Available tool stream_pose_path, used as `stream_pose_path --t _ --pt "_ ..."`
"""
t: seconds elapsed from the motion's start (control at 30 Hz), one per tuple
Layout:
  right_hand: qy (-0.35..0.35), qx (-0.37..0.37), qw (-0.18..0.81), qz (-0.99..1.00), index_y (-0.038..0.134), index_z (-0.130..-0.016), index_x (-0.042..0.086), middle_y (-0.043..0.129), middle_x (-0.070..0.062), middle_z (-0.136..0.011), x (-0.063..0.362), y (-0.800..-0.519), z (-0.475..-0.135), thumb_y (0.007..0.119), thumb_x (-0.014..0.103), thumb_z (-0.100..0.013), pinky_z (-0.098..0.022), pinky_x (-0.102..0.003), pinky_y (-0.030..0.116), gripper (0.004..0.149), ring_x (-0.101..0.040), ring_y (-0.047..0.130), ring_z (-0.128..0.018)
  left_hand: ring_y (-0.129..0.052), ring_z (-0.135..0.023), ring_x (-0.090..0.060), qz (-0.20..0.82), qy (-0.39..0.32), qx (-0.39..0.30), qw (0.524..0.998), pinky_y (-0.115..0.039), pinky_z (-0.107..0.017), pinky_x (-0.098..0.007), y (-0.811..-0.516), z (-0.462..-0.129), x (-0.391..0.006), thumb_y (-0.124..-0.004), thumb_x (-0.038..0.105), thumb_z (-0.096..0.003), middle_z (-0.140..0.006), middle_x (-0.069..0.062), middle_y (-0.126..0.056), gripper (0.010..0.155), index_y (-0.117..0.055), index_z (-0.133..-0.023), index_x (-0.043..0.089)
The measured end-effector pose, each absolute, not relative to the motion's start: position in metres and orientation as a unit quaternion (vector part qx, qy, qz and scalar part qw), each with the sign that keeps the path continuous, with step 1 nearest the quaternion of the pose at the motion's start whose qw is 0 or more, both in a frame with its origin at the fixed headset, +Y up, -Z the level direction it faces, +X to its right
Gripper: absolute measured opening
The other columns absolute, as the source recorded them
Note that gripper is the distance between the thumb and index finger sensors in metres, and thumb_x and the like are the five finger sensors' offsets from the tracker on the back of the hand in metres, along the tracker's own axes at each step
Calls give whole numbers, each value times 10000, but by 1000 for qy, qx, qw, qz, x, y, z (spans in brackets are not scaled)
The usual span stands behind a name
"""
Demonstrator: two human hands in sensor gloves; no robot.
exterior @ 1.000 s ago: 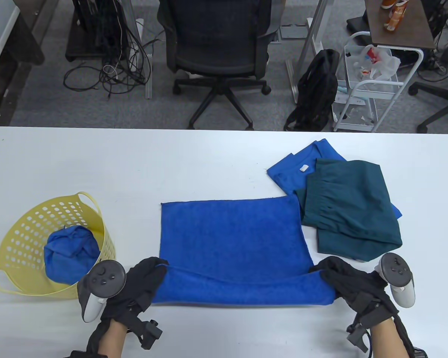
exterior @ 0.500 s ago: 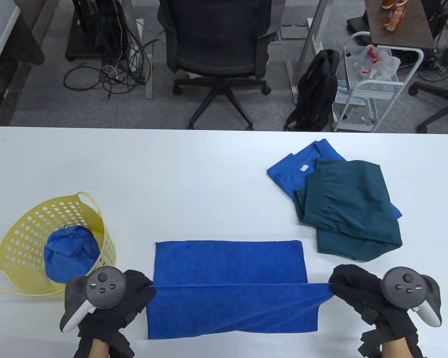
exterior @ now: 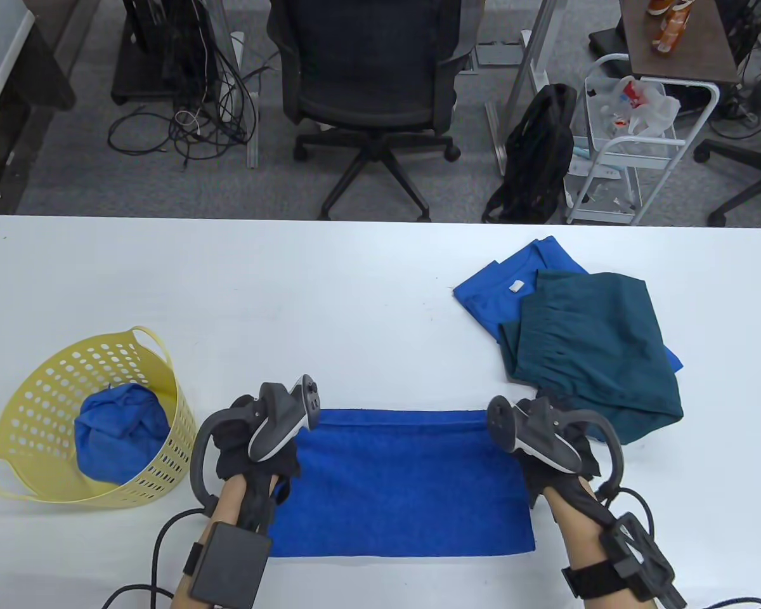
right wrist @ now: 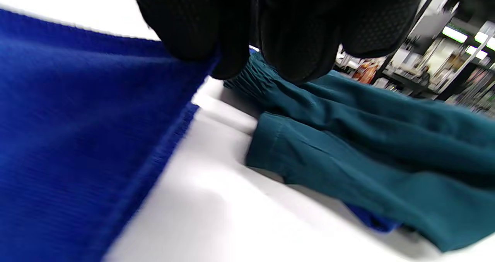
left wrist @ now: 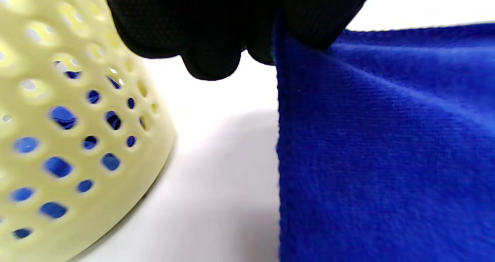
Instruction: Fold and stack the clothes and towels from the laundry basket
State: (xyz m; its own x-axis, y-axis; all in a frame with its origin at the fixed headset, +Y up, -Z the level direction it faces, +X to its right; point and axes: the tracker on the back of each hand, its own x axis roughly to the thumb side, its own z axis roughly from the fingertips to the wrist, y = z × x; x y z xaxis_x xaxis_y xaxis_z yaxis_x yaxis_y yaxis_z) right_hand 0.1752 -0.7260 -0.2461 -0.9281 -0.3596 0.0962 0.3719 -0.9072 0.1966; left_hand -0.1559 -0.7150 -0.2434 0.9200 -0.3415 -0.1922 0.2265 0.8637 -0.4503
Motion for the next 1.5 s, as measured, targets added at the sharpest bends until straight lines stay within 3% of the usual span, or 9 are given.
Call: stream_pose_path --t 0.17,0.33,0.43,0.53,0.67,0.73,0.8,1.07,1.5 --pt "-77 -50 300 -950 825 -926 124 691 -246 -1047 160 -753 -261 752 315 -612 -639 -622 684 375 -365 818 -801 -966 -853 -307 -182 141 -215 949 -841 -620 -479 -746 -266 -153 -778 426 -614 -1114 -207 -772 474 -823 -998 153" --pt "-71 -46 300 -950 773 -975 112 741 -206 -1013 158 -758 -264 740 332 -618 -609 -576 735 420 -313 864 -742 -969 -849 -290 -204 155 -220 941 -846 -620 -462 -760 -270 -158 -783 459 -602 -1147 -225 -722 570 -743 -1082 154" --pt "-32 -38 253 -966 656 -1075 104 738 -222 -1015 167 -743 -257 729 356 -620 -587 -554 759 525 -296 884 -716 -982 -844 -267 -210 158 -227 938 -863 -613 -436 -759 -268 -162 -797 465 -591 -1145 -218 -729 692 -606 -1174 144" --pt "-11 -8 127 -992 650 -1084 68 806 -243 -962 189 -718 -241 737 314 -629 -495 -477 831 524 -240 948 -597 -1004 -820 -235 -206 152 -205 945 -881 -596 -410 -753 -263 -161 -813 410 -591 -1123 -200 -762 661 -615 -1166 153" --pt "-145 39 -33 -988 677 -1069 -5 892 -232 -850 221 -719 -217 753 274 -643 -424 -444 855 515 -204 968 -497 -985 -857 -237 -227 135 -165 950 -866 -625 -425 -741 -253 -158 -820 283 -587 -1133 -164 -756 615 -613 -1158 186" --pt "-215 53 -68 -973 639 -1090 -34 870 -246 -878 229 -731 -209 746 286 -654 -463 -476 840 551 -240 966 -554 -968 -880 -248 -224 120 -148 956 -855 -639 -436 -737 -249 -156 -812 285 -588 -1148 -167 -732 632 -588 -1169 181" --pt "-214 77 -89 -970 597 -1101 -96 822 -293 -927 231 -741 -202 750 286 -653 -519 -549 804 608 -335 946 -657 -940 -911 -276 -201 95 -130 966 -835 -656 -464 -732 -238 -152 -798 312 -594 -1172 -180 -693 654 -554 -1186 175" --pt "-176 78 -43 -980 519 -1099 -216 767 -367 -929 203 -767 -190 857 390 -577 -524 -575 796 868 -367 913 -682 -861 -993 -346 -91 -38 -19 995 -795 -678 -528 -727 -178 -155 -725 476 -599 -1218 -205 -611 705 -507 -1204 187" --pt "-120 101 -27 -987 545 -1056 -213 819 -198 -795 187 -780 -186 897 255 -539 -457 -447 844 781 -154 900 -485 -875 -984 -322 -43 -73 74 994 -795 -680 -535 -718 -150 -193 -724 493 -582 -1194 -177 -653 686 -560 -1175 191"
